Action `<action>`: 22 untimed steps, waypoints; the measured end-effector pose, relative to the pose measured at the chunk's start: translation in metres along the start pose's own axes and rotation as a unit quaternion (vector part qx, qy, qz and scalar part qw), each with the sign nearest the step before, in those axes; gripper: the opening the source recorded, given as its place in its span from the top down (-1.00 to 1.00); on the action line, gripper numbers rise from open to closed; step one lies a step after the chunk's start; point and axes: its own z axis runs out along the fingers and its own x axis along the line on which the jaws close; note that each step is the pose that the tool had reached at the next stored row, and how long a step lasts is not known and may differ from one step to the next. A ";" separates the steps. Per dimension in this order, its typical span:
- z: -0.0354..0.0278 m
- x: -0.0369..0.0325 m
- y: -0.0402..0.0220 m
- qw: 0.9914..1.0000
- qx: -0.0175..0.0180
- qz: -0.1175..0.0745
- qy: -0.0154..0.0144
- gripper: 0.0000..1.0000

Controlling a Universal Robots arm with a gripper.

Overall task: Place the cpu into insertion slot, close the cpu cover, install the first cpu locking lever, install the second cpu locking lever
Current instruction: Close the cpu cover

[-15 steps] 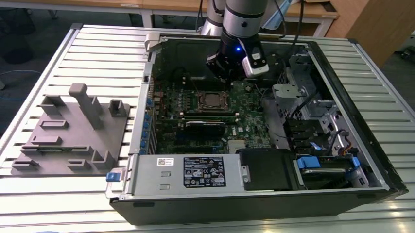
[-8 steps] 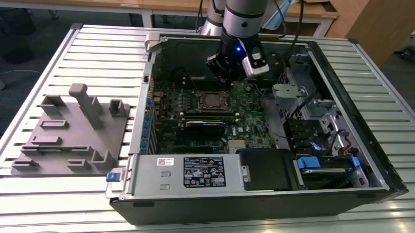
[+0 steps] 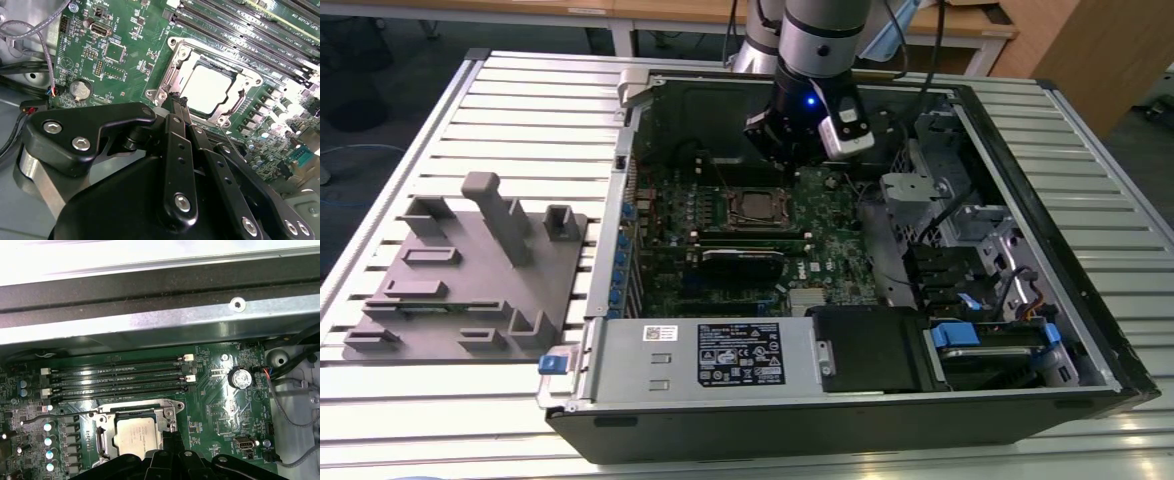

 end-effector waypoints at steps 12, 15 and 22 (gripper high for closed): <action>0.0001 0.0000 0.0000 1.000 0.000 -0.004 0.000 0.79; 0.0003 0.0000 0.0000 1.000 0.000 -0.004 0.000 0.79; 0.0010 0.0017 -0.0004 1.000 0.000 -0.004 0.000 0.79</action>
